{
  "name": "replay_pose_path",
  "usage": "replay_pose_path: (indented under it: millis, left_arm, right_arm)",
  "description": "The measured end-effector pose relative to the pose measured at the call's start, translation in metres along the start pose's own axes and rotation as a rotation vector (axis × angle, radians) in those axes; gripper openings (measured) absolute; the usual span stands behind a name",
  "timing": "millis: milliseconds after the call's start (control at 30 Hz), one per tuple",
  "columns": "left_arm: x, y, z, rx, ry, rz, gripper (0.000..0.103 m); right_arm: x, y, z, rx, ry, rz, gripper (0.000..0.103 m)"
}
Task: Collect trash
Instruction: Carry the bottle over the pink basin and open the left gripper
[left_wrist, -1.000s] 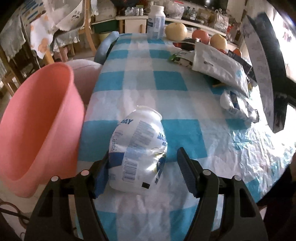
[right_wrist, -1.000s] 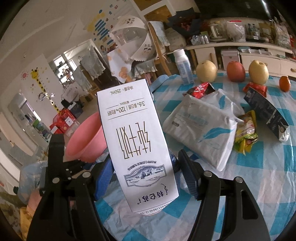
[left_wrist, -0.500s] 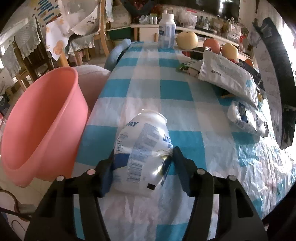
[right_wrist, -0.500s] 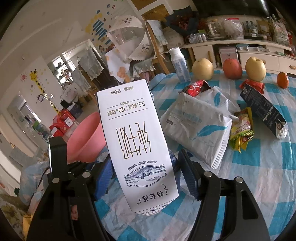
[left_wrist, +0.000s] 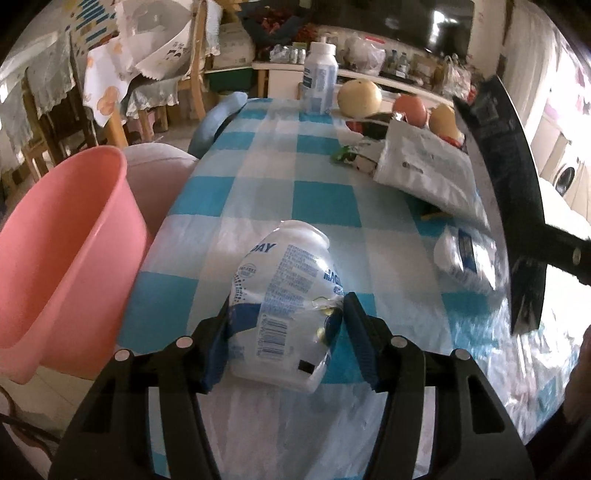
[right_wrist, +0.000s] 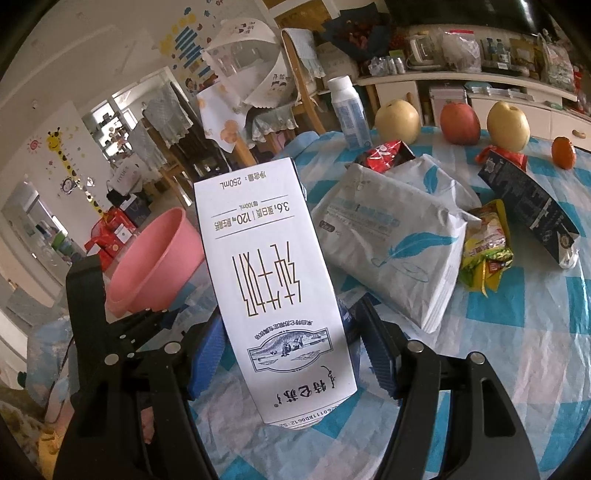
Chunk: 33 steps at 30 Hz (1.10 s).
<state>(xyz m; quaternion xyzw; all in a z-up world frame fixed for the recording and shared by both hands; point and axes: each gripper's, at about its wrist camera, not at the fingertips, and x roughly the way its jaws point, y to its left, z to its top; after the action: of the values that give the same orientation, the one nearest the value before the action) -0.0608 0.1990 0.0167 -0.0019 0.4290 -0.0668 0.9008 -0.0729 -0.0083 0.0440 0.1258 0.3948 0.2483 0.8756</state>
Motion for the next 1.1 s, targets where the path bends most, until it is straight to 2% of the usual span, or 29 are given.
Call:
replay_pose_path:
  millis: [200, 333, 500, 633, 767, 867, 967, 1100]
  left_arm:
    - [-0.01, 0.012, 0.012, -0.062, -0.048, -0.012, 0.058]
    - [-0.032, 0.03, 0.02, -0.099, -0.121, 0.007, 0.058]
    - [-0.067, 0.075, 0.028, -0.212, -0.242, 0.067, 0.058]
    - [-0.08, 0.124, 0.026, -0.342, -0.314, 0.182, 0.058]
    - [-0.075, 0.16, 0.022, -0.456, -0.313, 0.244, 0.058]
    - [-0.071, 0.173, 0.02, -0.489, -0.292, 0.255, 0.058]
    - [-0.06, 0.183, 0.019, -0.508, -0.238, 0.296, 0.06]
    - [-0.06, 0.193, 0.013, -0.535, -0.206, 0.348, 0.083]
  right_arm:
    - [0.01, 0.013, 0.006, 0.004, 0.015, 0.022, 0.068]
    - [0.014, 0.026, 0.014, 0.013, 0.012, 0.05, 0.068]
    - [0.031, 0.062, 0.036, 0.023, 0.021, 0.13, 0.068]
    - [0.056, 0.109, 0.055, -0.009, 0.039, 0.194, 0.068]
    - [0.087, 0.16, 0.074, -0.057, 0.056, 0.238, 0.068]
    - [0.109, 0.187, 0.085, -0.085, 0.062, 0.245, 0.068]
    - [0.135, 0.206, 0.091, -0.091, 0.092, 0.233, 0.07]
    - [0.153, 0.209, 0.087, -0.087, 0.1, 0.185, 0.082]
